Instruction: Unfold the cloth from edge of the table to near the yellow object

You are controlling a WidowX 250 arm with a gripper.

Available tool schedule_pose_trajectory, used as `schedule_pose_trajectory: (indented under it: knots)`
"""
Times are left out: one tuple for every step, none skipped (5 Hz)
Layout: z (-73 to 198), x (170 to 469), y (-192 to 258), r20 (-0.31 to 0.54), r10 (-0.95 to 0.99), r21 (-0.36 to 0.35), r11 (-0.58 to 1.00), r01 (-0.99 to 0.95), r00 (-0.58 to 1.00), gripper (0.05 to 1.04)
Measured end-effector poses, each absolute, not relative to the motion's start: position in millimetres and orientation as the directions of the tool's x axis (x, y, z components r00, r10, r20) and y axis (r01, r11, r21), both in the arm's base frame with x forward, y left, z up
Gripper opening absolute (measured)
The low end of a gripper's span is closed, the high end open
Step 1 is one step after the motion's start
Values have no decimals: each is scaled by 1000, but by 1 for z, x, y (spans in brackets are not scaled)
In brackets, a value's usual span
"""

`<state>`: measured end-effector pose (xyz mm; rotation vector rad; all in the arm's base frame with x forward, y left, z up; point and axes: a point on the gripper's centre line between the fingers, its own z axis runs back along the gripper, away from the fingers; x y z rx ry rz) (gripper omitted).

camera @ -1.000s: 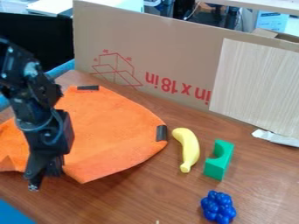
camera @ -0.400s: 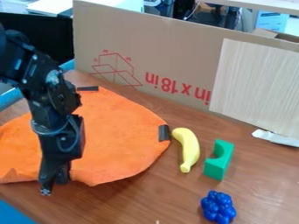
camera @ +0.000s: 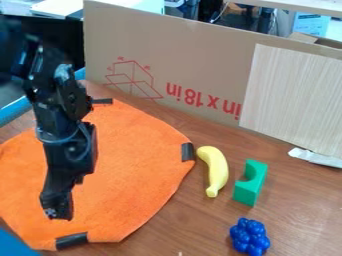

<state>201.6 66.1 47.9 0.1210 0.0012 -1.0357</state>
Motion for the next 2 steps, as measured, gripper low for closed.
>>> schedule_pose_trajectory:
  knots:
    - [56, 201, 70, -37, -860, 57, 507, 860, 509, 1001]
    - [78, 225, 105, -22, -799, 99, 597, 796, 601, 999]
